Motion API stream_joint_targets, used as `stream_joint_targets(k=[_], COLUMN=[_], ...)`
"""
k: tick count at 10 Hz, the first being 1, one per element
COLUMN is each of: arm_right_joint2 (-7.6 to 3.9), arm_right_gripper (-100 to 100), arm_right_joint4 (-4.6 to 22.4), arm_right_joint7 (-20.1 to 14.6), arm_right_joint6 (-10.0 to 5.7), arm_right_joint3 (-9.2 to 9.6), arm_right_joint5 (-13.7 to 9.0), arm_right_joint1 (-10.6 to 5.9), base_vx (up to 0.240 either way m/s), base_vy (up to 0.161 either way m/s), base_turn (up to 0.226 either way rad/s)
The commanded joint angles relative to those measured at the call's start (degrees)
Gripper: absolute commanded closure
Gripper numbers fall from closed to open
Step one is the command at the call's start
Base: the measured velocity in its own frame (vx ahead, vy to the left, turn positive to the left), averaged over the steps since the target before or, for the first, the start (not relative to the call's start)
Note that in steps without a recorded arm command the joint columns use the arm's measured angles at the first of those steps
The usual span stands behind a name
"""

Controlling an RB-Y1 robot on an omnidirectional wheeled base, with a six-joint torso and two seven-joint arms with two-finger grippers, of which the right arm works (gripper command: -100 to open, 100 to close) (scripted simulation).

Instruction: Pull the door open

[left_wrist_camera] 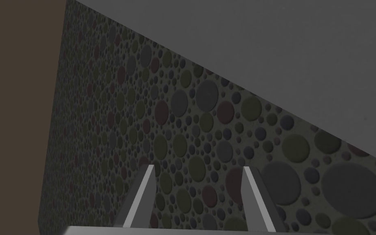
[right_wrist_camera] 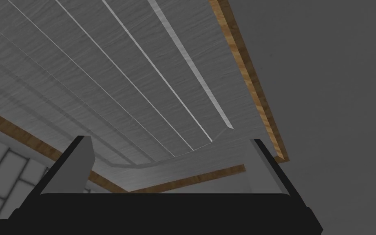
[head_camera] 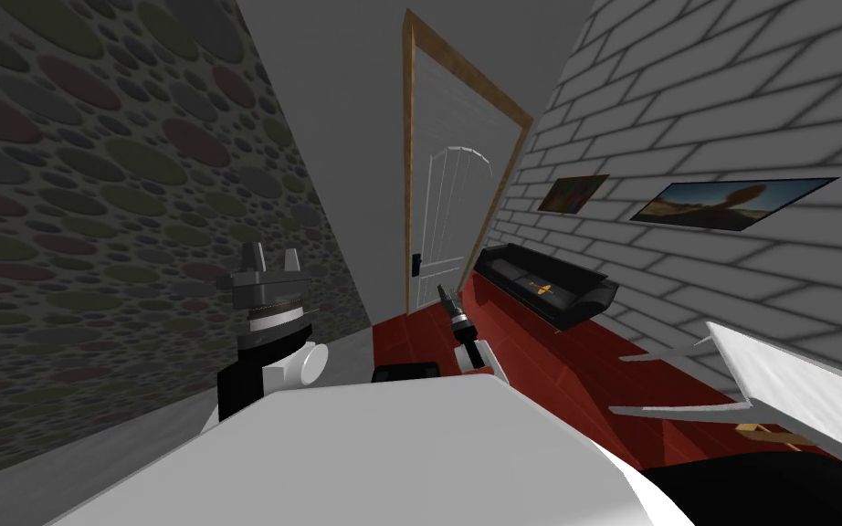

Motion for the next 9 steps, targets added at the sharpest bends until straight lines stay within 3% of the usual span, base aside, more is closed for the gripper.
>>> stream_joint_targets(k=[1, 9], arm_right_joint2=[-0.13, 0.16], arm_right_gripper=[-100, -100], arm_right_joint4=[1.3, 9.0], arm_right_joint7=[1.6, 10.8], arm_right_joint6=[0.05, 0.2], arm_right_joint3=[-0.01, 0.26], arm_right_joint5=[1.1, 7.8], arm_right_joint1=[-0.68, -4.15], base_vx=[0.098, 0.122], base_vy=[0.003, 0.006], base_turn=[0.037, 0.046])
